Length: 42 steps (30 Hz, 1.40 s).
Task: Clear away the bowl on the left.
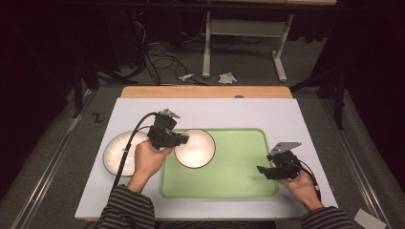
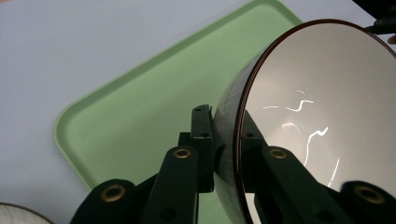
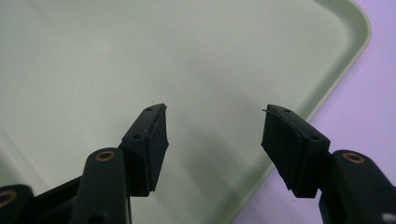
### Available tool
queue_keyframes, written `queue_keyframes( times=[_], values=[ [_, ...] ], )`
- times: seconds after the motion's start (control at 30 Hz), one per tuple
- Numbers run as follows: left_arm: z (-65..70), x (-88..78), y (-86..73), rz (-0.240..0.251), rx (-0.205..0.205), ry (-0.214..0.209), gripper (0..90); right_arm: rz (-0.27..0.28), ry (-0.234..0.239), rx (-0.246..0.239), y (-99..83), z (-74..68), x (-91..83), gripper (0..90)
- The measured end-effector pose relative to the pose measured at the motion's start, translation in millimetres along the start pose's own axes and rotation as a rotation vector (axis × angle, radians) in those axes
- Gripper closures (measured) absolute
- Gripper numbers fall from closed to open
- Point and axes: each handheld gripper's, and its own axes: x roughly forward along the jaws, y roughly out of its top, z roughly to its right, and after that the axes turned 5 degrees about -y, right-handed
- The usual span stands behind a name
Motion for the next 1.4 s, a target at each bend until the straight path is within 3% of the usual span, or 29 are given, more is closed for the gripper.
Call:
queue_keyframes(
  times=[0.27, 0.83, 1.4],
  values=[
    [3.6, 11.4, -0.7, 0.023, -0.012, -0.013, 82.2, 0.001, -0.003, -0.004, 0.1, -1.1, -0.8, 41.8],
    [2.3, 35.0, -13.1, -0.023, -0.024, -0.013, 82.1, -0.003, -0.006, -0.004, 0.3, -0.7, 0.0, 41.8],
    [-3.6, 66.4, -27.8, -0.081, -0.051, 0.015, 82.2, -0.002, -0.004, -0.001, -1.9, -1.0, -1.6, 41.7]
  ],
)
